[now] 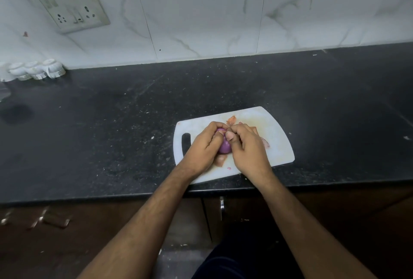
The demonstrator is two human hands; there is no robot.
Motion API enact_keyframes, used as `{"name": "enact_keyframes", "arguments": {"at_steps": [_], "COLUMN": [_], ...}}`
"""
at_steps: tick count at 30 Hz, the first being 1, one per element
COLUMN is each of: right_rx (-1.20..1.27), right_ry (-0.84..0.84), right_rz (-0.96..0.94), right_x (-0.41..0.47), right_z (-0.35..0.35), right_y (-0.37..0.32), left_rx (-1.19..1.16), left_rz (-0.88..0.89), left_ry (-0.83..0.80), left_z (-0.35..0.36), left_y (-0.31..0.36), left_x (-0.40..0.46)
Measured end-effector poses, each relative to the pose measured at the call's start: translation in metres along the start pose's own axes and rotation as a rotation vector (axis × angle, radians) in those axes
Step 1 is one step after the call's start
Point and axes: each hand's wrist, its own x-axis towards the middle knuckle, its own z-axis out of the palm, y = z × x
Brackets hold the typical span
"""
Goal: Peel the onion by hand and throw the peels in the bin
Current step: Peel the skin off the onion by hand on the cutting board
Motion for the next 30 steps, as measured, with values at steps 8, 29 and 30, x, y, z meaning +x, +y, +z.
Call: {"name": "enact_keyframes", "arguments": {"at_steps": [8,29,30], "right_rx": [-0.054,0.43,0.329], "right_ry": [-0.194,-0.215,-0.177], "right_rz": [0.052,0.539,0.471], "right_x": [0.009,0.037,0.041], "right_z": [-0.022,-0.077,-0.085], "right_y": [-0.006,-0.014,-0.009], "left_rx": [0.193,0.386,0.304], "left_rz": [0.097,0.268,0.238], "left_ry": [0.049,0.257,0.315], "left_z": [0.001,-0.012,-0.014], "left_y": [0.0,-0.001,0.001], "left_x": [-0.004,-0.012,-0.012]}}
